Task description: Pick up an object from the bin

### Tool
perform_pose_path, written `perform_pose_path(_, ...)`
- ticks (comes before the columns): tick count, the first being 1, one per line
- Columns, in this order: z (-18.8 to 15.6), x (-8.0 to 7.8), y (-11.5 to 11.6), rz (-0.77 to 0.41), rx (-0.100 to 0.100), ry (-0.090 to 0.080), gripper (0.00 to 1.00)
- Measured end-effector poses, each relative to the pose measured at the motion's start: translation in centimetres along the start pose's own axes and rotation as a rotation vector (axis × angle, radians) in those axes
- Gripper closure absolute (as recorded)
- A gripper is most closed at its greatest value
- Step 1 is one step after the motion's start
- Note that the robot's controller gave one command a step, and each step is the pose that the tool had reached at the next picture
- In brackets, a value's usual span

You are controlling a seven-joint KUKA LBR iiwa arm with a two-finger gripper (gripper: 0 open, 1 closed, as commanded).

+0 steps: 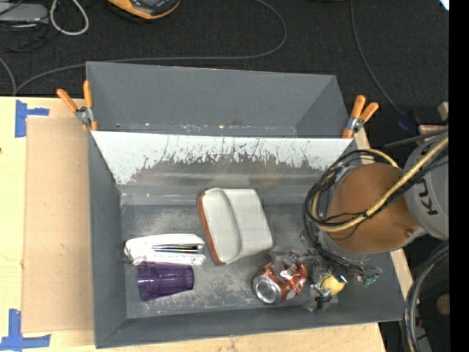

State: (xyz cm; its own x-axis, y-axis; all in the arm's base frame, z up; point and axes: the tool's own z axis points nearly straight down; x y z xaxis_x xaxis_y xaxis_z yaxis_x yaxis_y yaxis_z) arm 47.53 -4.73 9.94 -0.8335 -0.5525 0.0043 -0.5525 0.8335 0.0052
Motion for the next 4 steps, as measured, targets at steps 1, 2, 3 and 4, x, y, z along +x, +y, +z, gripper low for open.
perform_pose_path(1, 2.7, -2.1, 2.2, 0.055, 0.015, -0.024, 0.00)
perform_pose_path(2, 2.5, -2.4, 3.4, -0.215, 0.016, -0.018, 1.00)
perform_pose_path(3, 2.5, -2.4, 3.4, -0.216, 0.016, -0.018, 1.00)
perform_pose_path(4, 1.1, -2.3, 3.5, -0.214, 0.013, -0.018, 1.00)
